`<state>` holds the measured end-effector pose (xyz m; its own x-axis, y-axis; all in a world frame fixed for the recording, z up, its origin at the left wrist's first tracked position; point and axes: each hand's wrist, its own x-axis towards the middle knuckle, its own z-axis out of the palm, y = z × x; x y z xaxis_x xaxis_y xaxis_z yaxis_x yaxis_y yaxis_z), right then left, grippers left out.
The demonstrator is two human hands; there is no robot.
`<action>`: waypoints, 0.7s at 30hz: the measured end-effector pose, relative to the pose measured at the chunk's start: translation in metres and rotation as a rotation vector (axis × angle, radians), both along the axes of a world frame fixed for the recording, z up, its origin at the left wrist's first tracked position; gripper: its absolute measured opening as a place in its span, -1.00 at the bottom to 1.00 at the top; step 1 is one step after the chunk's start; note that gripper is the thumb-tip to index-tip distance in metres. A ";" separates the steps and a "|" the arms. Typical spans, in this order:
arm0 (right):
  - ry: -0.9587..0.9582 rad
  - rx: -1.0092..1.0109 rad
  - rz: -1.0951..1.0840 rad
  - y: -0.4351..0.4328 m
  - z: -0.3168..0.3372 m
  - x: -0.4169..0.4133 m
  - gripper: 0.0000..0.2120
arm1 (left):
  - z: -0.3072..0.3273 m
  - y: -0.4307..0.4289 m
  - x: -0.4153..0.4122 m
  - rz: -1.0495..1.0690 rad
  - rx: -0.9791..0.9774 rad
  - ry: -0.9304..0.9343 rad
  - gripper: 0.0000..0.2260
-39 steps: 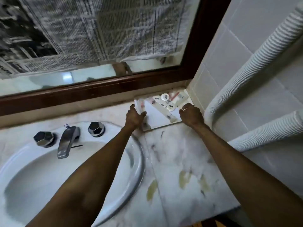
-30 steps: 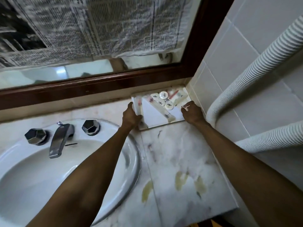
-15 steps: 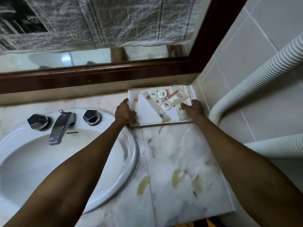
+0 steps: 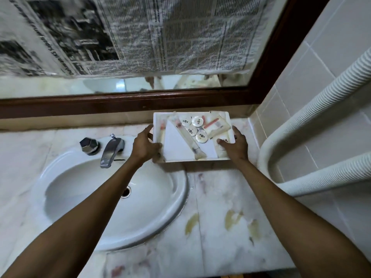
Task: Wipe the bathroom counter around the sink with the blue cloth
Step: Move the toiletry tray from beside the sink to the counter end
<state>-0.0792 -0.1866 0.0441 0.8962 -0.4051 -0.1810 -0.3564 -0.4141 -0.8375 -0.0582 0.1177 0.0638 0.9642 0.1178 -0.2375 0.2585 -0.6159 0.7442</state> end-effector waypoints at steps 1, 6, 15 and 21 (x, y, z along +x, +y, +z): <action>-0.004 0.001 0.007 0.009 0.004 -0.001 -0.24 | 0.004 0.010 -0.005 0.015 -0.035 -0.013 -0.28; -0.058 0.041 0.064 0.066 0.025 -0.011 -0.26 | 0.022 0.073 -0.041 0.111 -0.067 -0.090 -0.30; -0.154 0.094 0.254 0.207 0.052 -0.077 -0.30 | 0.040 0.216 -0.163 0.295 -0.166 -0.180 -0.32; -0.188 0.154 0.389 0.313 0.059 -0.137 -0.35 | 0.051 0.313 -0.262 0.413 -0.166 -0.216 -0.31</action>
<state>-0.2160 0.1266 0.1027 0.9994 -0.0126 -0.0322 -0.0345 -0.3525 -0.9352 -0.3201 0.4311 0.1148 0.8741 0.4782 -0.0851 0.2850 -0.3631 0.8871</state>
